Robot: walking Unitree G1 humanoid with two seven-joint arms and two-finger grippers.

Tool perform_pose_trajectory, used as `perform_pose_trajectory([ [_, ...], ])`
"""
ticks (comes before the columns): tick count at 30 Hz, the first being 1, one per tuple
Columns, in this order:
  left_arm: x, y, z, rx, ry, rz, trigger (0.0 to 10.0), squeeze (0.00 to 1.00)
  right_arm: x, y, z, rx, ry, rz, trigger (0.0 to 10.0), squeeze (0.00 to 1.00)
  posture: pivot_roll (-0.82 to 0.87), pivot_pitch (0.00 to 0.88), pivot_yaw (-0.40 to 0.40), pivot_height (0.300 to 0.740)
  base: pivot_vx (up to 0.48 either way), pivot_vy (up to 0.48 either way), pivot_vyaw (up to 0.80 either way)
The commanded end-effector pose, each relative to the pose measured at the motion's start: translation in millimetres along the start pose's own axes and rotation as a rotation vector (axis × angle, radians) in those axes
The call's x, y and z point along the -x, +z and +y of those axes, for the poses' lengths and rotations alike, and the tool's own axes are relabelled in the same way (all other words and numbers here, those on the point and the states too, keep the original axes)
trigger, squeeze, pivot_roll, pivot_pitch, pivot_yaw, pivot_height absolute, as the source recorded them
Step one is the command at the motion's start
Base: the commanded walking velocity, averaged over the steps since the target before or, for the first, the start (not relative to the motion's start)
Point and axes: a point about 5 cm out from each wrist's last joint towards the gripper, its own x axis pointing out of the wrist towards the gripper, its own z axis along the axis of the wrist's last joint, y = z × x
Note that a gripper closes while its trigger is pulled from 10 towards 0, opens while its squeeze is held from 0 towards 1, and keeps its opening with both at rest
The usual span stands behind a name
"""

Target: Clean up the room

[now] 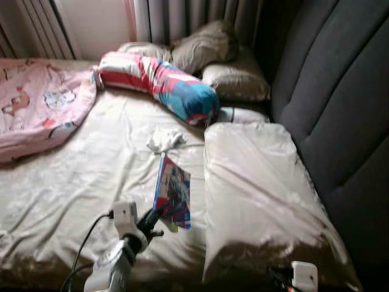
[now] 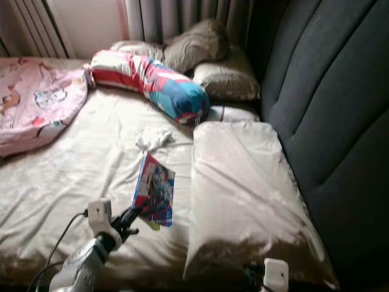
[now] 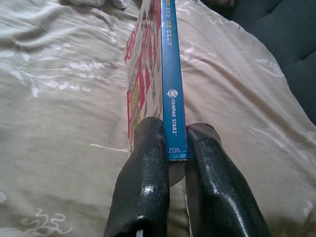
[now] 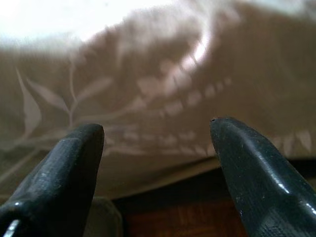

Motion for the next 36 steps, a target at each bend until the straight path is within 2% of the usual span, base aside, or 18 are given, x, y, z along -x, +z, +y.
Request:
perform_pose_trajectory([
  [1,-5.7,10.1,-3.1,0.007,-0.009,-0.058,10.0,0.00,4.1,-6.1,-4.1,-0.006,-0.013,0.021,10.0,0.00,-0.03,0.191,-0.060,0.637,0.000,0.000,0.00],
  [6,-12.7,14.1,-1.1,0.032,0.014,-0.080,10.0,0.00,3.8,-6.0,-3.6,-0.007,-0.004,0.023,10.0,0.00,-0.03,0.194,-0.061,0.637,0.000,0.000,0.00],
  [13,-13.9,15.7,5.2,0.006,0.062,-0.089,10.0,0.00,4.2,-6.7,-3.3,-0.010,0.002,0.026,10.0,0.00,-0.04,0.197,-0.060,0.637,0.000,0.000,0.00],
  [14,-12.8,21.7,5.8,-0.094,0.048,-0.088,10.0,0.00,4.3,-7.0,-3.3,-0.005,0.002,0.029,10.0,0.00,-0.04,0.199,-0.062,0.637,0.000,0.000,0.00],
  [16,-11.6,31.5,7.4,-0.150,0.044,-0.110,10.0,0.00,4.4,-7.2,-3.6,-0.004,0.002,0.029,10.0,0.00,-0.04,0.199,-0.062,0.637,0.000,0.000,0.00],
  [18,-11.7,44.1,12.0,-0.137,0.064,-0.155,10.0,0.00,4.4,-7.6,-3.6,0.000,0.006,0.035,10.0,0.00,-0.04,0.199,-0.062,0.637,0.000,0.000,0.00],
  [21,-12.4,47.5,12.4,-0.130,0.064,-0.169,10.0,0.00,4.3,-8.1,-3.5,0.007,0.008,0.044,10.0,0.00,-0.03,0.193,-0.060,0.637,0.000,0.000,0.00],
  [22,-13.6,48.3,12.2,-0.096,0.072,-0.187,10.0,0.00,4.4,-8.7,-3.6,0.007,0.007,0.047,10.0,0.00,-0.03,0.187,-0.056,0.632,0.000,0.000,0.00],
  [30,-15.9,39.3,13.6,0.058,0.139,-0.220,10.0,0.00,4.9,-5.5,-1.0,0.023,0.034,0.006,10.0,0.00,-0.04,0.171,-0.050,0.623,0.000,0.000,0.00],
  [36,-15.8,38.2,14.0,0.067,0.143,-0.219,10.0,0.00,5.0,-5.3,-1.0,0.021,0.034,0.003,10.0,0.00,-0.04,0.171,-0.050,0.623,0.000,0.000,0.00],
])
